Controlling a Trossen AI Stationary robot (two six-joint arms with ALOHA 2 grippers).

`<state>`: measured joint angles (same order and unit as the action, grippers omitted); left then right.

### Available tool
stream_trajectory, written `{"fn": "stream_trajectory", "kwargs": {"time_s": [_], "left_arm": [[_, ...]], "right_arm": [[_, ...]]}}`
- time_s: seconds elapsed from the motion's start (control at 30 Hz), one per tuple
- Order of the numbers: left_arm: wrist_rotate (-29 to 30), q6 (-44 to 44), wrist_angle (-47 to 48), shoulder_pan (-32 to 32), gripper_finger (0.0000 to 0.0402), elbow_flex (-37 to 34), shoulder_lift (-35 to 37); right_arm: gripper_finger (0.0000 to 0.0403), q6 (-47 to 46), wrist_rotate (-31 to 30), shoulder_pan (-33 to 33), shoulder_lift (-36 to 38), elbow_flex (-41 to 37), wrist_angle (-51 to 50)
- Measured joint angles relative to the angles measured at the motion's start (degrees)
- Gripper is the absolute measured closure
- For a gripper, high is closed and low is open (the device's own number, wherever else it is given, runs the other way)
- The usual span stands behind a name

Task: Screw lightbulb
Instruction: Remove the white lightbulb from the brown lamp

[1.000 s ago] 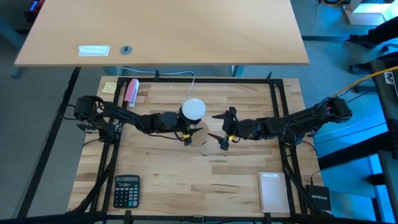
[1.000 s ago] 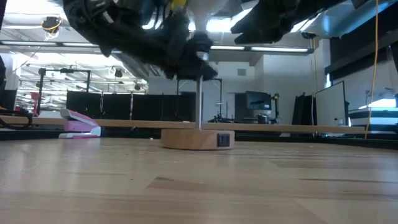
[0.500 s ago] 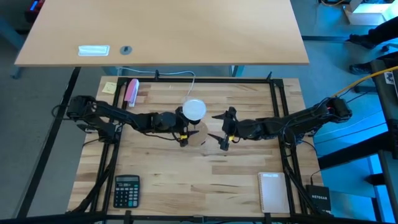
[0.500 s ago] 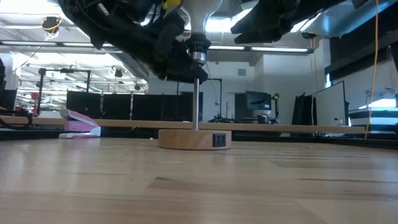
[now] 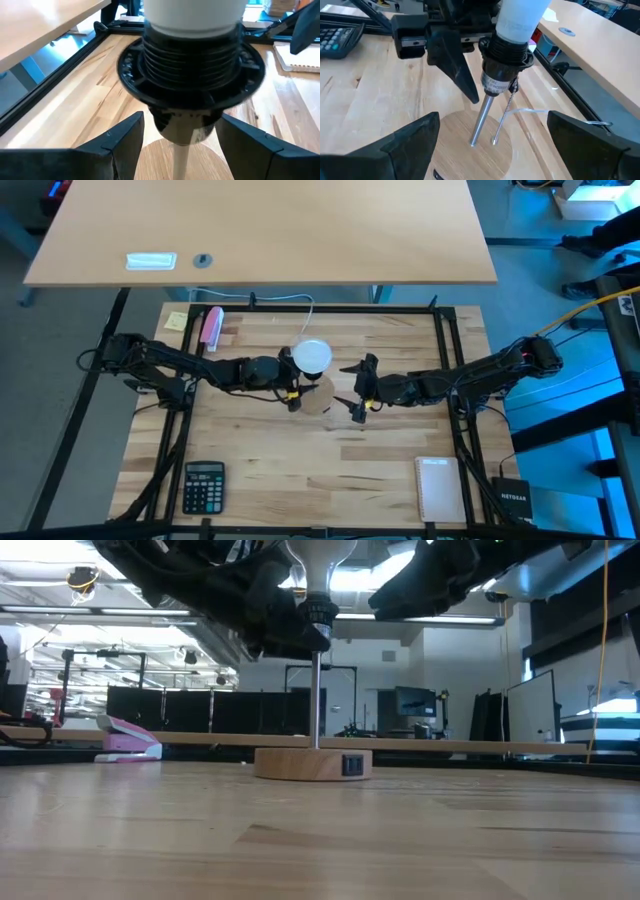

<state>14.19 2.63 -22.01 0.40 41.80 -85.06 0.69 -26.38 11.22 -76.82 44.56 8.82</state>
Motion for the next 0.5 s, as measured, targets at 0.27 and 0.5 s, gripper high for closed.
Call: {"fn": "stream_trajectory", "kwargs": {"time_s": [0.27,0.5], "left_arm": [[0.03,3.3,-1.25,0.03,0.0167,0.01,0.0],[0.05,2.55,-5.38,-0.42,0.0166,-0.48,-0.02]], "right_arm": [[0.0031,0.02,-0.09,0.0,0.01,0.0,0.44],[0.0031,-0.16,-0.12,0.0,0.02,0.0,0.35]]}}
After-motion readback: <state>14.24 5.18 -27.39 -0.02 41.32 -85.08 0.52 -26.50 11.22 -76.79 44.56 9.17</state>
